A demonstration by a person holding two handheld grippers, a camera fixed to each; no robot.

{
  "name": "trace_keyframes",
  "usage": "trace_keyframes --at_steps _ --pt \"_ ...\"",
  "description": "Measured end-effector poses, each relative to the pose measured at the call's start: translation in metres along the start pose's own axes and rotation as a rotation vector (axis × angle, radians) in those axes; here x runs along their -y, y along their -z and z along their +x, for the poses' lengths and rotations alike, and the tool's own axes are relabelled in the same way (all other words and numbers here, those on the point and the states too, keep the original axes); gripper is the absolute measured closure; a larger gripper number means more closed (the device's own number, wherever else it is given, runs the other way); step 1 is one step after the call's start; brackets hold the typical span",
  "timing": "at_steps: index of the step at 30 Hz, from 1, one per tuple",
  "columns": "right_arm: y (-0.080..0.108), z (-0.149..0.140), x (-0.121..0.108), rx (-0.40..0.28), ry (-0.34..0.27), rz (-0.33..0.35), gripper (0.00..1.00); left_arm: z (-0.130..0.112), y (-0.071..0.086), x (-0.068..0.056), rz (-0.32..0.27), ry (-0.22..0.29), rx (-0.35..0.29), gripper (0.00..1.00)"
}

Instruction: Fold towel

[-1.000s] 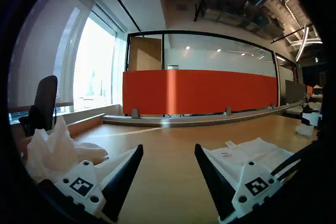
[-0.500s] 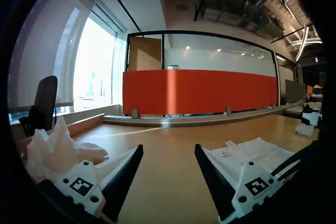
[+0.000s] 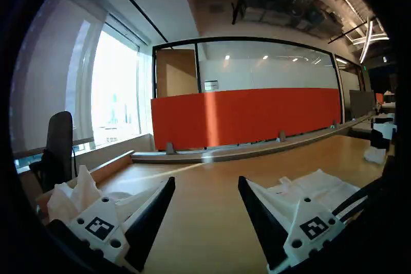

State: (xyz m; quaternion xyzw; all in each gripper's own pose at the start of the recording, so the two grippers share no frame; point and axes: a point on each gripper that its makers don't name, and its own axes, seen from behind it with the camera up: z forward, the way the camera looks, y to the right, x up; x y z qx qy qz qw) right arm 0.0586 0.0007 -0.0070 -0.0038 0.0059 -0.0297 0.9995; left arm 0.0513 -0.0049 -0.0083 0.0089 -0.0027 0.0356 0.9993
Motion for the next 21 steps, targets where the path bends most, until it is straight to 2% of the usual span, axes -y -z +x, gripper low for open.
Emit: trace_keyframes --at_steps 6,13,21 --pt "0.006 0.048 0.000 0.007 0.003 0.013 0.00 0.050 0.008 0.004 0.002 0.027 -0.001 0.10" --pt "0.014 0.103 0.002 0.018 -0.001 0.031 0.00 0.110 0.019 0.000 -0.011 0.027 0.008 0.10" --pt "0.021 0.151 -0.006 0.026 0.006 0.035 0.00 0.157 0.032 0.004 -0.015 0.032 0.023 0.10"
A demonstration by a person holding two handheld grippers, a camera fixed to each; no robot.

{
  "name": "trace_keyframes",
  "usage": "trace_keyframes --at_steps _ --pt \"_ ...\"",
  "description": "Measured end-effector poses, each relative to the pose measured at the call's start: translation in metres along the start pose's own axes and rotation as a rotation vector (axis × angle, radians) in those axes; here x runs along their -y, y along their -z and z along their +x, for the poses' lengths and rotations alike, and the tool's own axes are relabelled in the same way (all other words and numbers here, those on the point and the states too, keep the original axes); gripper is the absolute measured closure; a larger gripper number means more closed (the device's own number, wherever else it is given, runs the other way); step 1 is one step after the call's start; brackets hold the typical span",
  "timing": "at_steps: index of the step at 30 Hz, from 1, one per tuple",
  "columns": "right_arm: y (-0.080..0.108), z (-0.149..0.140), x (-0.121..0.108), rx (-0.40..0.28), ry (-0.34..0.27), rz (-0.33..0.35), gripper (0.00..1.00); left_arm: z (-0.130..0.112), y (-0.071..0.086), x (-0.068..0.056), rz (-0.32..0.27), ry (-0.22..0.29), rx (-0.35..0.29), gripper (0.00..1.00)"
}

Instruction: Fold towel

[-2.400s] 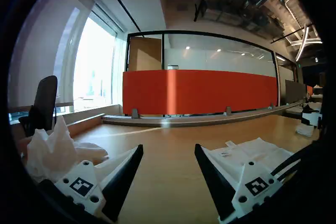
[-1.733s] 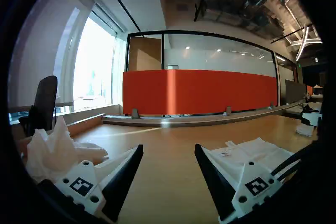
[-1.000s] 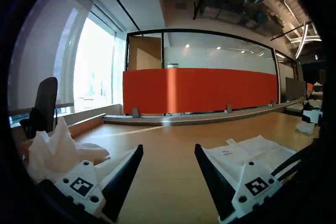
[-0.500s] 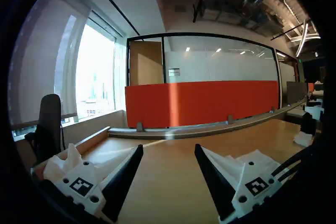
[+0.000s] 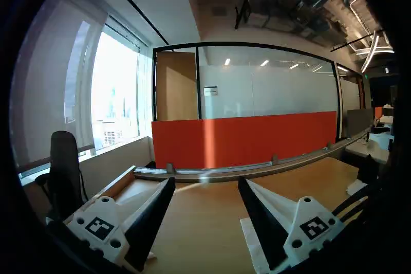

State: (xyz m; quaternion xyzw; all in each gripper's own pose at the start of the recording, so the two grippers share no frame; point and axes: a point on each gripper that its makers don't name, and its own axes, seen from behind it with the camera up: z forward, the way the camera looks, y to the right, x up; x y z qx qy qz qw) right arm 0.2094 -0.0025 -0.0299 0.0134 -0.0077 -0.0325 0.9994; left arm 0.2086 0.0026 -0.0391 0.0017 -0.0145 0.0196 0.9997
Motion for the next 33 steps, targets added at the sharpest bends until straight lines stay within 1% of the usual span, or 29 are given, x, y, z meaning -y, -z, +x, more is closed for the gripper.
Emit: trace_keyframes --at_steps 5,11,26,33 --pt "0.003 0.014 -0.003 0.003 0.006 -0.004 0.00 0.009 0.003 0.004 0.002 -0.005 0.013 0.10" --pt "0.005 0.020 -0.005 0.006 -0.012 -0.011 0.00 0.013 0.003 0.005 0.002 0.006 0.014 0.10" --pt "0.005 0.013 -0.009 0.019 -0.021 -0.010 0.00 0.014 0.007 0.000 0.006 0.002 0.016 0.10" --pt "0.003 0.001 -0.006 0.045 -0.003 0.015 0.00 0.000 0.007 -0.007 -0.008 -0.015 0.045 0.10"
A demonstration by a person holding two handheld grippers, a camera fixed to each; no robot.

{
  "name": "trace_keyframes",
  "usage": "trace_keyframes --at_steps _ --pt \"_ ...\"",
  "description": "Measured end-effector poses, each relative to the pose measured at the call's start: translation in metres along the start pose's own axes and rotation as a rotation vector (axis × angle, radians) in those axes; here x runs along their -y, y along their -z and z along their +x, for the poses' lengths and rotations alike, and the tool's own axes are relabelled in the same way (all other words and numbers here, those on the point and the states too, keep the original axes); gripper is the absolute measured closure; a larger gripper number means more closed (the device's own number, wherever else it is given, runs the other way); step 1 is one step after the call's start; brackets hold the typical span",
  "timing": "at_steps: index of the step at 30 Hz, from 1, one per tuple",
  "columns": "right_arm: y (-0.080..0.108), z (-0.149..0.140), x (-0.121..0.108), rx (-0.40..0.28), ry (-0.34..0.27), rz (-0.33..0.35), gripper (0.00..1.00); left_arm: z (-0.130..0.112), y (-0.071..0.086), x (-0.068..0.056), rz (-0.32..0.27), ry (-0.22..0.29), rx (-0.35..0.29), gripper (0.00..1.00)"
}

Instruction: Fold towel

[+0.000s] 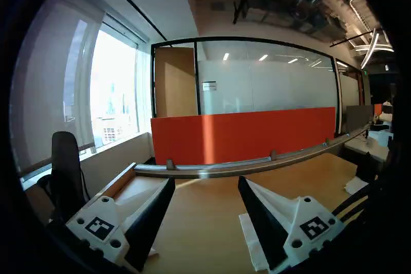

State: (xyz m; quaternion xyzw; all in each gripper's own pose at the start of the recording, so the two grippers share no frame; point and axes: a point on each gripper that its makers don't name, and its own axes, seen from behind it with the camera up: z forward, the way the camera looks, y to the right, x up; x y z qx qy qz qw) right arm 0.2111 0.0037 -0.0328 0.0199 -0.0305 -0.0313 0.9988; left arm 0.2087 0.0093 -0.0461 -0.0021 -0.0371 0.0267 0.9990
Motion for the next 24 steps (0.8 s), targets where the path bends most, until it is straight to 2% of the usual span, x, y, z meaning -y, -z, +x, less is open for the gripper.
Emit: trace_keyframes --at_steps 5,9,12,17,20,24 --pt "-0.002 -0.010 0.004 0.026 0.015 0.028 0.00 -0.014 -0.003 -0.009 -0.034 -0.012 0.035 0.10" --pt "-0.004 -0.023 0.013 0.062 0.030 0.069 0.00 -0.031 -0.007 -0.025 -0.099 -0.009 0.079 0.10" --pt "-0.002 -0.038 0.024 0.102 0.051 0.125 0.00 -0.046 -0.008 -0.040 -0.168 -0.008 0.123 0.09" --pt "0.005 -0.069 0.045 0.195 0.091 0.234 0.00 -0.077 -0.004 -0.063 -0.280 -0.041 0.205 0.10" --pt "0.010 -0.089 0.056 0.262 0.104 0.295 0.00 -0.096 0.001 -0.073 -0.333 -0.071 0.257 0.09" --pt "0.016 -0.107 0.065 0.322 0.117 0.350 0.00 -0.114 0.005 -0.079 -0.372 -0.105 0.300 0.09"
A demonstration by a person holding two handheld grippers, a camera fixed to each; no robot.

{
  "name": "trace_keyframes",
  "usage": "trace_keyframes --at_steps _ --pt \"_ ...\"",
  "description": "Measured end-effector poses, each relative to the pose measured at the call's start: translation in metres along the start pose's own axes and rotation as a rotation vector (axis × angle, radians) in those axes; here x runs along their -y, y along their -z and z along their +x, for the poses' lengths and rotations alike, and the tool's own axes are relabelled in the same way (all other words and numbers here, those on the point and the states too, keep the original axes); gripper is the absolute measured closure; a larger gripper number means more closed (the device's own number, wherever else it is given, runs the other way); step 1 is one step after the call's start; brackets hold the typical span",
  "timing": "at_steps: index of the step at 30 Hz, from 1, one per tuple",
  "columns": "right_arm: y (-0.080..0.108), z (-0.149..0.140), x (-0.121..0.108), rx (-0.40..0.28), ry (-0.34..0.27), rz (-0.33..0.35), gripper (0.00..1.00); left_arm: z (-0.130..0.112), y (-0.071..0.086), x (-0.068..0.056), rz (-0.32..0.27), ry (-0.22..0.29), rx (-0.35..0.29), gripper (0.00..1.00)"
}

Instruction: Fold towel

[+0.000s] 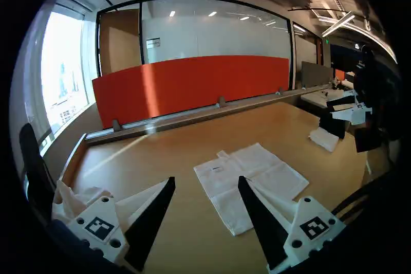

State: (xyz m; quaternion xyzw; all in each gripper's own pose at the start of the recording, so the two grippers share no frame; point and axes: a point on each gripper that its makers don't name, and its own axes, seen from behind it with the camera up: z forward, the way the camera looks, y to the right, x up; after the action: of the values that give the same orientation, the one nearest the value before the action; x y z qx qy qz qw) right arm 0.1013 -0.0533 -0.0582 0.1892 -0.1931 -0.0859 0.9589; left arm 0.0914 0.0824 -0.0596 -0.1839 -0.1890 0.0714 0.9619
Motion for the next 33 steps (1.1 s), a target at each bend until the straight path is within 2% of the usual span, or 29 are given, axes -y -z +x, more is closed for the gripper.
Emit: trace_keyframes --at_steps 10,20,27,33 --pt "-0.005 -0.031 0.014 0.082 0.055 0.074 0.00 -0.030 -0.009 -0.014 -0.051 -0.024 0.065 0.09" --pt "-0.019 -0.078 0.027 0.176 0.120 0.139 0.00 -0.076 -0.030 -0.031 -0.119 -0.056 0.164 0.09" --pt "-0.034 -0.110 0.043 0.237 0.132 0.190 0.00 -0.114 -0.046 -0.045 -0.175 -0.093 0.249 0.09" --pt "-0.047 -0.135 0.055 0.280 0.129 0.226 0.00 -0.141 -0.059 -0.059 -0.223 -0.105 0.308 0.09"
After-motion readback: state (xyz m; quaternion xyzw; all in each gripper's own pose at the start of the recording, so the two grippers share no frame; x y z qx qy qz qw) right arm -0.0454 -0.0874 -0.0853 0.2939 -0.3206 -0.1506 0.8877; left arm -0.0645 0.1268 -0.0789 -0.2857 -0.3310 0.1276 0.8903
